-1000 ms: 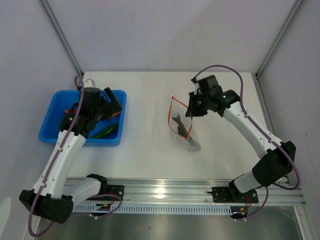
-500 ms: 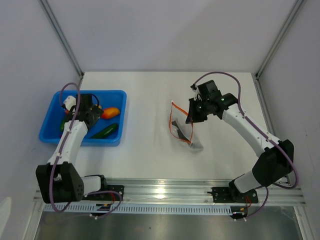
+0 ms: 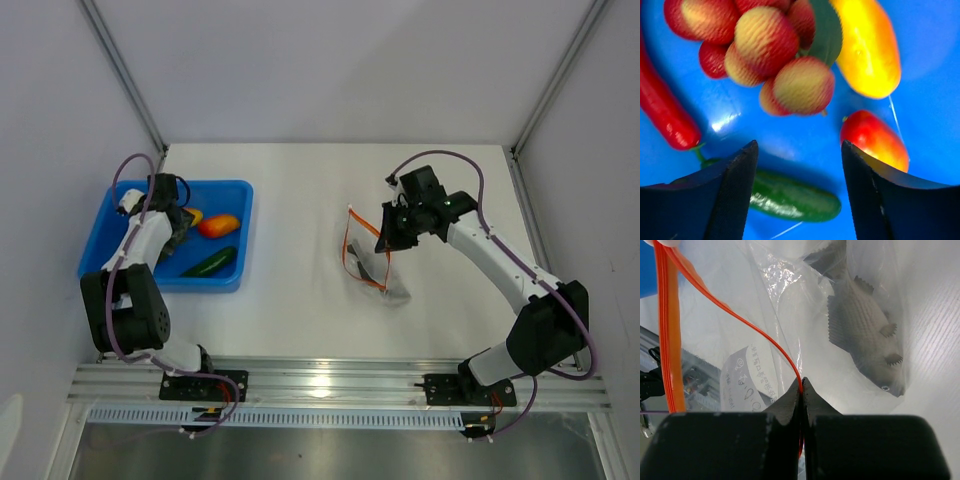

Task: Place the food in the zip-top bag and seal the zipper
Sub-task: Pick up the fake fruit from the bin.

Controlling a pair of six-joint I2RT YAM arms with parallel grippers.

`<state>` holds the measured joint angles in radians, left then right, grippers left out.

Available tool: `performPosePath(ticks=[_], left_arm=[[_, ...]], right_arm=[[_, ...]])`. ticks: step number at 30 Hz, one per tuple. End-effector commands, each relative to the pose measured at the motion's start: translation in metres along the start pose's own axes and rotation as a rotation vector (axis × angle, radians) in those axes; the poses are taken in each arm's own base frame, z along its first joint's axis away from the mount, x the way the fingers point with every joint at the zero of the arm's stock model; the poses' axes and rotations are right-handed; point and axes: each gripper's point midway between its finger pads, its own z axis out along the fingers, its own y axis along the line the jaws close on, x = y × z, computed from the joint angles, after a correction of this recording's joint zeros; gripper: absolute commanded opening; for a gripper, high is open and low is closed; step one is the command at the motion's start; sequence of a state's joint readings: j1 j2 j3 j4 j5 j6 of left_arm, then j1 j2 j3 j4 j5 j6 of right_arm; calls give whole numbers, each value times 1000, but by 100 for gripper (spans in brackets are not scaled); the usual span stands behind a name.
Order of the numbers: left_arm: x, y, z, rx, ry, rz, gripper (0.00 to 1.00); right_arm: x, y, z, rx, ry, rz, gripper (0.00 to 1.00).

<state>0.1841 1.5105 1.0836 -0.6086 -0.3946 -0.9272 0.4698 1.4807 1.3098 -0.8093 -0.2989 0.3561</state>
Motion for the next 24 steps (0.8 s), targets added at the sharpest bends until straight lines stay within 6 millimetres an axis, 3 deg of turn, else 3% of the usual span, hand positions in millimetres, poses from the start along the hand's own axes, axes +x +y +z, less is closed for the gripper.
performPosePath(ticks=[1,6,12,14,18,24], left_arm=[[-23,-15,6,6,-58,-45,71],[-26,-22,20,-19,-50,-18,84],[-34,-19,28,-49,-82,9,86],[-36,-24,30,-42,-80,28,85],[-39,-19,37,-110,-78,61,71],[-40,-15,42,-114,-86,64,68]], right_arm=[[-7,2,-8,-22,-47,-25,0],[-5,-6,-5,-10,-43,-9,0],[-6,-14,-4,1,-43,10,0],[-6,-15,-4,0,-42,15,0],[-7,-17,-5,8,-45,17,0],[-8,-22,-7,22,-49,29,0]])
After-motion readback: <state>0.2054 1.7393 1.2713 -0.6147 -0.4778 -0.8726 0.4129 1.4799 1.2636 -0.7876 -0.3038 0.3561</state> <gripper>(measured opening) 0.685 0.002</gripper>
